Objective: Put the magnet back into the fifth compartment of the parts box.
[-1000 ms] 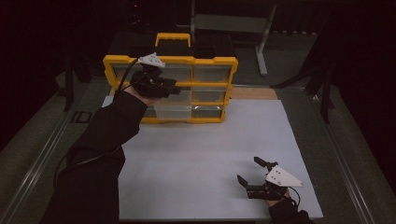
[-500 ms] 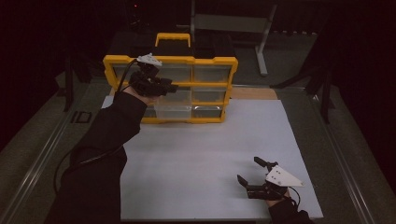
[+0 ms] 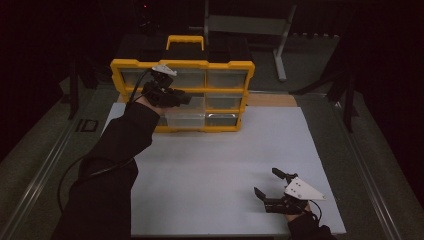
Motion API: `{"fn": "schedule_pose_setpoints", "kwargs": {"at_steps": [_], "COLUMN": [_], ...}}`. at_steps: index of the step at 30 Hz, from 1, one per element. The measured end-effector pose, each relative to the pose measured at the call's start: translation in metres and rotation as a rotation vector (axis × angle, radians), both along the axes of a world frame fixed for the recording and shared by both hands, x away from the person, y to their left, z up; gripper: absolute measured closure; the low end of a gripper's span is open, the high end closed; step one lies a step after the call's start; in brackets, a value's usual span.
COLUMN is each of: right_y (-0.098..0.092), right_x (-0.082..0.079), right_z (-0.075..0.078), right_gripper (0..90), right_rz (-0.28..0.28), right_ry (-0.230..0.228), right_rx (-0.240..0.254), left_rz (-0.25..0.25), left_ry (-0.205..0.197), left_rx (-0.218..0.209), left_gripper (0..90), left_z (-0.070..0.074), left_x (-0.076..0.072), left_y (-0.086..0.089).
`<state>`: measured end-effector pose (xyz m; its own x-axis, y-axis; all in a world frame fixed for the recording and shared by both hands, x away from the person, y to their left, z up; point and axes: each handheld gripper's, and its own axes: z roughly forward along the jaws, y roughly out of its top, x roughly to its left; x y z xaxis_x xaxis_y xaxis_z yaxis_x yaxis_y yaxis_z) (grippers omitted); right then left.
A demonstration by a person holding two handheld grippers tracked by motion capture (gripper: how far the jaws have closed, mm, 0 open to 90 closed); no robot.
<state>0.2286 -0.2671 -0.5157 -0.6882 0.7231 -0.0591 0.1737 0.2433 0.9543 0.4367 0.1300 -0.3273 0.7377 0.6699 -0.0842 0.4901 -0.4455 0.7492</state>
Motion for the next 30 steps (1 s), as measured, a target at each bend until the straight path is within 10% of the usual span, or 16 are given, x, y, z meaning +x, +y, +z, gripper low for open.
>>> {"fn": "schedule_pose_setpoints", "kwargs": {"at_steps": [30], "right_y": [0.001], "right_x": [0.0], "right_z": [0.0], "right_gripper": [10.0], "right_rz": [0.002], "right_ry": [0.007], "right_rx": [-0.001], "left_rz": [0.025], "left_ry": [0.092], "left_rx": [0.124], "left_gripper": [62.6], "left_z": [-0.015], "left_x": [0.01], "left_y": [-0.016]}}
